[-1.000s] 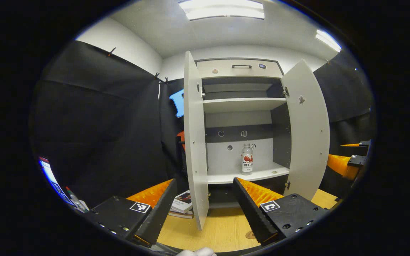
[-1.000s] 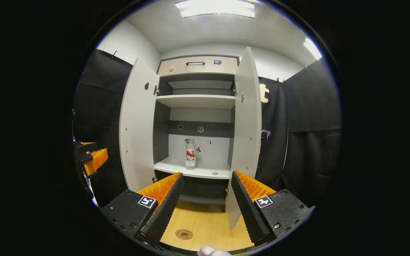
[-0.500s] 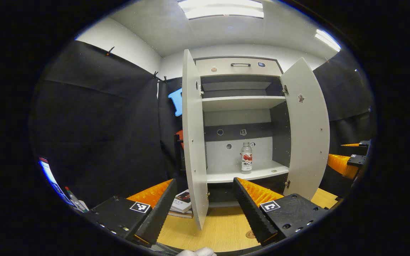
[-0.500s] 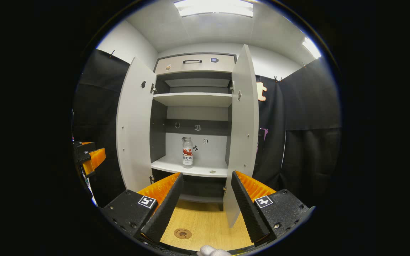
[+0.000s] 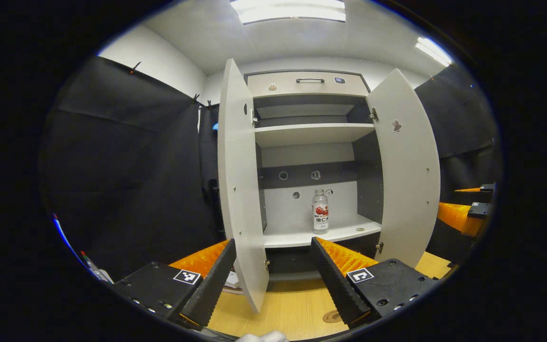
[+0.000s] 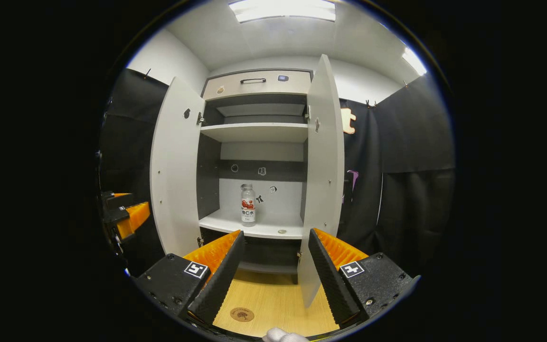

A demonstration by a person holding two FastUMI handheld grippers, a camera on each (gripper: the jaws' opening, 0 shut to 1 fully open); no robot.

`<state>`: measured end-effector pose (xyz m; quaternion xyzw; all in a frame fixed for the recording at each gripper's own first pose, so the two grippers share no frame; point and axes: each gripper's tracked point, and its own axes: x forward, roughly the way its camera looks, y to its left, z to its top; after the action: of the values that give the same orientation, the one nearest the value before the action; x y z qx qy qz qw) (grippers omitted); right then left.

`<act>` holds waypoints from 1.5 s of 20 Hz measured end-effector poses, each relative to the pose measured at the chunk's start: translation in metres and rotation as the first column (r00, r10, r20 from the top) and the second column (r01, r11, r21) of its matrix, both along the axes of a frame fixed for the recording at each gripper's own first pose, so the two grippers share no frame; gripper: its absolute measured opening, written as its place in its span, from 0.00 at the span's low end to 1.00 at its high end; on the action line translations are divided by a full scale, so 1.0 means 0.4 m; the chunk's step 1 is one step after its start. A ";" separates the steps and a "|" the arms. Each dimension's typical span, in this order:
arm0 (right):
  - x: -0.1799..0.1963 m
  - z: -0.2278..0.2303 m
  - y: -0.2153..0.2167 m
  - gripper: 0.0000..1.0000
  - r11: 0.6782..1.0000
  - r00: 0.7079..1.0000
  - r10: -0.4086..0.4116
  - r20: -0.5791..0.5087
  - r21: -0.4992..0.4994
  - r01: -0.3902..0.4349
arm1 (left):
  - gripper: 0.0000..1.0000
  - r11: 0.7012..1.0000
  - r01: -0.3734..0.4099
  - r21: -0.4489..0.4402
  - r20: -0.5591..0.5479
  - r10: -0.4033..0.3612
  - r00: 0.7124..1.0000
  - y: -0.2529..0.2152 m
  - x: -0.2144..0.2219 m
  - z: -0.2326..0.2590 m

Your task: Grasp the bottle in the cabinet with the left hand and place it on the coaster, then close the right door with the right hand and the left door with the left hand.

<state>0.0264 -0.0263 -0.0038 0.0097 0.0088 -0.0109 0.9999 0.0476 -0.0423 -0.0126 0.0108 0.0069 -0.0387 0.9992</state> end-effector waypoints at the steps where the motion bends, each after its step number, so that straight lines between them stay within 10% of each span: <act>1: 0.003 0.001 -0.009 0.83 1.000 1.000 -0.003 -0.001 0.001 0.003 | 0.96 1.000 0.012 0.000 -0.004 -0.012 1.000 -0.021 0.023 -0.005; 22: 0.024 0.041 -0.146 0.83 0.993 0.995 -0.097 -0.012 -0.062 0.096 | 0.96 0.996 0.088 0.014 0.120 -0.089 0.989 -0.375 0.683 0.093; 30: 0.064 0.035 -0.126 0.83 0.996 0.998 -0.057 -0.033 -0.068 0.055 | 0.96 0.997 0.061 -0.042 0.013 -0.061 0.998 -0.430 0.877 0.016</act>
<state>0.0521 -0.0765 0.0103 -0.0239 0.0254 -0.0392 0.9986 0.3982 -0.2143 -0.0061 -0.0102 0.0000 -0.0692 0.9976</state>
